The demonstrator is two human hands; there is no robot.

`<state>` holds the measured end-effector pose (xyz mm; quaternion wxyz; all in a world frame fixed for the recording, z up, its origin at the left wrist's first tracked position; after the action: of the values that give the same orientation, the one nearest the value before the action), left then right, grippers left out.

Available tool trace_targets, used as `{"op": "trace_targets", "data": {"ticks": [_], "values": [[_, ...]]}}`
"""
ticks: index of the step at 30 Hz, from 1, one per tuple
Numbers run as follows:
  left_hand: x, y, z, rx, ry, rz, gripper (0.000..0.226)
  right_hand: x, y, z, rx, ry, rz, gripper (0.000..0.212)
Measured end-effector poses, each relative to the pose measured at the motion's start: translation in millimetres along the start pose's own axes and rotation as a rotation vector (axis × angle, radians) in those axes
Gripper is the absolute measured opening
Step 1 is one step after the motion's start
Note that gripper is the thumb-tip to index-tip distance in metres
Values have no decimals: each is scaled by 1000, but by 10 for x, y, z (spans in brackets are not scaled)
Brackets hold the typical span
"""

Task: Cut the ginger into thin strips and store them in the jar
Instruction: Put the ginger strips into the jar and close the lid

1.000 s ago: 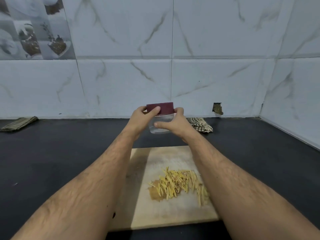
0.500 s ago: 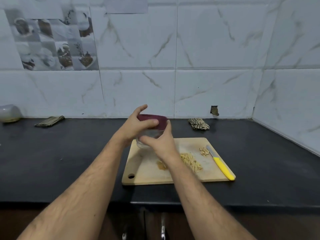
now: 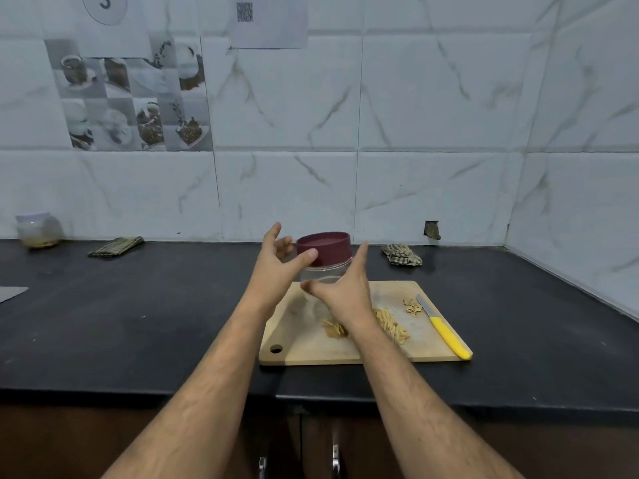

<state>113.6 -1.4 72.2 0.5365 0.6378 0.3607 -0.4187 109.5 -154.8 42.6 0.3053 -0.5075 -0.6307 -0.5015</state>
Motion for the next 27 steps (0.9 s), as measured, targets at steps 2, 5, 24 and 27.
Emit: {"op": "trace_targets", "data": {"ticks": [2,5,24,27], "values": [[-1,56,71,136,-4,-47,118,35,-34,40,34,-16,-5,140],[-37,120,103,219,29,-96,122,64,-69,76,5,-58,-15,133],[-306,204,-76,201,394,-218,104,214,-93,-11,-35,-378,-29,124],[-186,197,58,333,281,-209,118,222,-125,44,1,-375,-53,124]]}}
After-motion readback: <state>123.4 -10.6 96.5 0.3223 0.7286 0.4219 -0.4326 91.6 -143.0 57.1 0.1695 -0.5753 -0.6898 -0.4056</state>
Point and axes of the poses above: each hand's wrist, its own y-axis towards the middle knuckle, its own z-axis out of the palm, x = y × z, the point moved 7 cm from there along y, towards the middle knuckle, and after that the axes turned 11 degrees about x, right-handed, at the moved point
